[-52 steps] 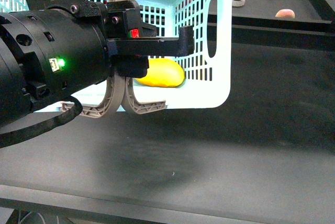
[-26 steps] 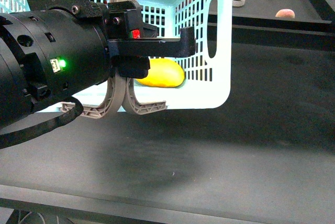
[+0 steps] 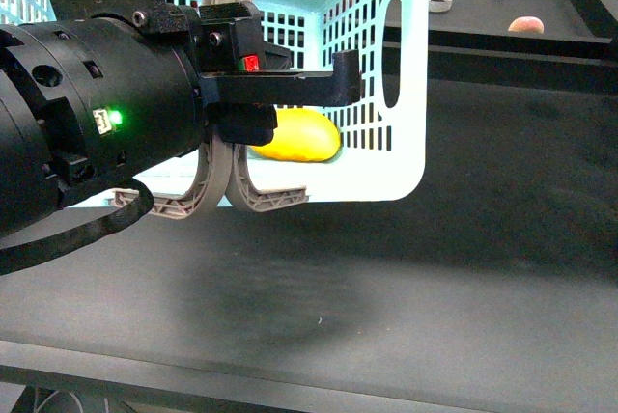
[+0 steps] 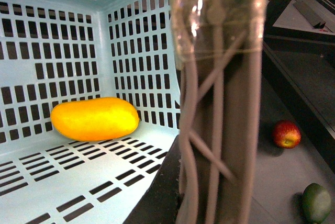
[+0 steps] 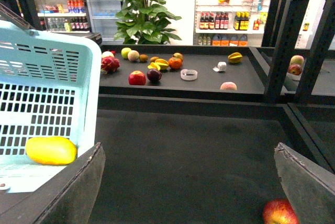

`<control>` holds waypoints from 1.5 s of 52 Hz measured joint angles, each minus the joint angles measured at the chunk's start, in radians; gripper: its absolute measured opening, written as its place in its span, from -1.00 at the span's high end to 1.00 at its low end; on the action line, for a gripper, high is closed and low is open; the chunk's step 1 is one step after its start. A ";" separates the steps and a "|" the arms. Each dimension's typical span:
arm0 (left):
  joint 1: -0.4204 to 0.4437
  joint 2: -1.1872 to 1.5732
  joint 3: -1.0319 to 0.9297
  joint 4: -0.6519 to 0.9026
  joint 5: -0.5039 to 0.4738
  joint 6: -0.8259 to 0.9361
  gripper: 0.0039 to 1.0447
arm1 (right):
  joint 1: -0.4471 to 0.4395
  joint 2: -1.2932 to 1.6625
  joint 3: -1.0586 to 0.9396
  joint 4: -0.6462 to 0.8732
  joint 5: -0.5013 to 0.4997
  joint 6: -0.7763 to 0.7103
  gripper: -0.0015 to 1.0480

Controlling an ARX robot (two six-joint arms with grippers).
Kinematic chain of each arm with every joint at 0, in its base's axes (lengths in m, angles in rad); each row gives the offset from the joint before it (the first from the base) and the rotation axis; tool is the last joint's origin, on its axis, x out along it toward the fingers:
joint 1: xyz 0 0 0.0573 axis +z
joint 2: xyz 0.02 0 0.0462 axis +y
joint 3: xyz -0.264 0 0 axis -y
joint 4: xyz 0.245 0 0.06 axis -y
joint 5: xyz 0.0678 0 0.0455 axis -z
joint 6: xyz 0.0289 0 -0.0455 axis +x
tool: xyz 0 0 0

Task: Pick mango with right arm and hold basket with left

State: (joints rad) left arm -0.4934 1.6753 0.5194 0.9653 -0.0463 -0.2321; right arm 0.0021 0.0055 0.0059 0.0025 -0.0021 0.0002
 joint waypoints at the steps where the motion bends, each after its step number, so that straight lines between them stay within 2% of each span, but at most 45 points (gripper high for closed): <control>1: 0.000 0.000 0.000 0.000 0.000 0.000 0.91 | 0.000 0.000 0.000 0.000 0.000 0.000 -0.84; 4: -0.002 0.000 0.000 0.000 -0.012 0.008 0.91 | 0.000 0.000 0.000 0.000 0.000 0.000 -0.84; 8: -0.007 0.010 0.003 0.001 -0.084 0.051 0.91 | 0.000 0.000 0.000 0.000 0.000 0.000 -0.84; 12: 0.001 0.032 0.030 0.002 -0.095 0.071 0.91 | 0.000 0.000 0.000 0.000 0.000 0.000 -0.84; 22: 0.066 0.081 0.132 -0.033 -0.131 -0.011 0.91 | 0.000 0.000 0.000 0.000 0.000 0.000 -0.84; 33: 0.142 0.132 0.263 -0.122 -0.186 -0.200 0.91 | 0.000 0.000 0.000 0.000 0.000 0.000 -0.84; 42: 0.192 0.232 0.408 -0.241 -0.270 -0.459 0.91 | 0.000 0.000 0.000 0.000 0.000 0.000 -0.84; 62: 0.218 0.409 0.695 -0.489 -0.367 -0.859 0.91 | 0.000 0.000 0.000 0.000 0.000 0.000 -0.84; 78: 0.244 0.536 0.837 -0.563 -0.444 -1.076 0.91 | 0.000 0.000 0.000 0.000 0.000 0.000 -0.84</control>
State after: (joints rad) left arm -0.2493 2.2112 1.3563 0.4026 -0.4904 -1.3083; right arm 0.0021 0.0051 0.0059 0.0025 -0.0021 0.0002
